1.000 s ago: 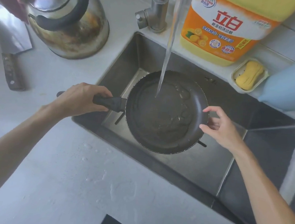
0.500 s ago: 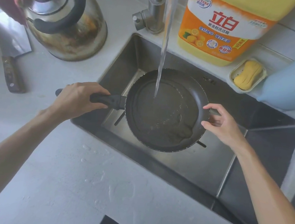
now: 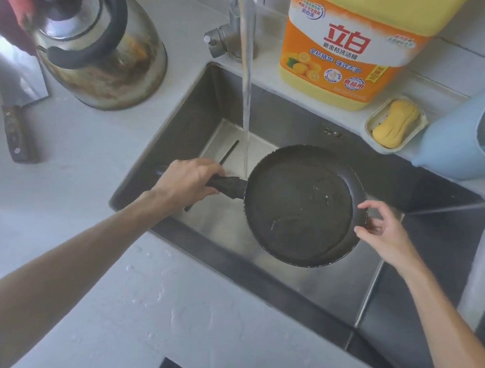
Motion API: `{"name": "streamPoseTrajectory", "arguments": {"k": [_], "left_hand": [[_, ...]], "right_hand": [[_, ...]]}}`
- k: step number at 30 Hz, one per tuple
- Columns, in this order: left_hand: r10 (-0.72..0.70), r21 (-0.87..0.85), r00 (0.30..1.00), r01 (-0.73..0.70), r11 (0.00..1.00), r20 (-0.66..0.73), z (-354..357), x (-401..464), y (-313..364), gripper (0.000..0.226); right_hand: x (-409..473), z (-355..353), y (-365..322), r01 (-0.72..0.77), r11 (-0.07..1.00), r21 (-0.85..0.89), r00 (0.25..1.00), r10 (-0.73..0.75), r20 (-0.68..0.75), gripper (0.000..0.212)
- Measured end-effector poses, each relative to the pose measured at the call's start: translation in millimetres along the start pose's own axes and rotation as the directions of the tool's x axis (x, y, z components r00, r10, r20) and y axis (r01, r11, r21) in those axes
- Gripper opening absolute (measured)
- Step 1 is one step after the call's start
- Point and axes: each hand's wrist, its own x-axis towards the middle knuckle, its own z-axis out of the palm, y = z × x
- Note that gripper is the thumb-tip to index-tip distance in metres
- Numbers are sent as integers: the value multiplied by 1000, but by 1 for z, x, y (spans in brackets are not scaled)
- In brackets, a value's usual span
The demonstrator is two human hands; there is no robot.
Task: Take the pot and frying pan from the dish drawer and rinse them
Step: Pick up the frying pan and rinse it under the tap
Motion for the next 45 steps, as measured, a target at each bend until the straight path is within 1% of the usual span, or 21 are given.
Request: {"name": "streamPoseTrajectory", "arguments": {"k": [3, 6, 11, 16, 17, 18, 19, 20, 21, 22, 23, 24, 25, 26, 29, 32, 37, 39, 41, 43, 45], "left_hand": [[49, 52, 997, -52, 997, 54, 24, 21, 2, 35], [57, 61, 996, -61, 996, 61, 46, 32, -4, 31], [66, 30, 991, -70, 997, 114, 80, 46, -22, 24], [-53, 24, 969, 49, 999, 239, 92, 49, -25, 25], [-77, -4, 960, 81, 997, 270, 88, 49, -20, 28], [-107, -68, 960, 129, 989, 259, 77, 50, -16, 32], [-148, -156, 970, 180, 971, 192, 62, 50, -13, 35], [-206, -255, 977, 215, 943, 62, 41, 51, -11, 34], [-278, -357, 956, 227, 906, -95, 15, 54, -10, 33], [-351, -466, 905, 210, 859, -239, -10, 58, -11, 32], [-419, -570, 841, 169, 804, -342, -35, 64, -16, 32], [-466, -640, 785, 118, 759, -407, -57, 71, -22, 32], [-486, -670, 754, 82, 738, -442, -76, 78, -28, 31], [-473, -661, 753, 68, 747, -457, -89, 86, -33, 30], [-372, -579, 800, 38, 815, -471, -103, 100, -43, 24], [-287, -519, 795, -41, 854, -535, -102, 101, -50, 19], [-300, -550, 759, -90, 831, -578, -114, 106, -44, 14], [-302, -556, 751, -103, 825, -587, -115, 107, -42, 22], [-323, -547, 756, -56, 835, -570, -110, 110, -42, 14], [-338, -509, 761, 12, 861, -553, -110, 114, -34, 25], [-215, -364, 770, -25, 931, -601, -114, 117, -27, 24]], "right_hand": [[8, 5, 21, -53, 999, 3, 997, 53, -51, 47], [20, 14, 39, -84, 996, 2, 995, 84, -59, 53], [41, 38, 54, -120, 993, 10, 992, 120, -46, 47], [51, 57, 76, -155, 988, -22, 987, 154, -37, 51], [50, 58, 80, -163, 986, -27, 986, 162, -44, 51], [51, 59, 81, -164, 986, -27, 986, 163, -46, 52], [52, 59, 83, -165, 986, -25, 985, 164, -48, 52], [53, 59, 83, -165, 986, -26, 985, 164, -46, 52], [55, 59, 83, -161, 987, -23, 986, 160, -38, 53], [56, 58, 84, -157, 987, -24, 987, 157, -30, 55], [57, 59, 85, -155, 988, -30, 988, 154, -26, 58], [57, 59, 85, -159, 987, -35, 987, 158, -24, 59], [56, 60, 85, -169, 985, -44, 985, 168, -29, 59], [54, 60, 84, -181, 982, -51, 983, 179, -37, 59], [51, 62, 76, -188, 980, -69, 980, 182, -75, 59], [53, 60, 74, -155, 984, -83, 986, 149, -70, 60], [50, 61, 66, -138, 989, -58, 990, 136, -35, 52], [49, 61, 67, -154, 986, -67, 988, 152, -31, 52], [48, 61, 68, -160, 985, -69, 987, 158, -38, 51], [45, 63, 67, -162, 985, -57, 986, 160, -46, 49], [43, 66, 65, -163, 986, -25, 985, 161, -66, 50]]}}
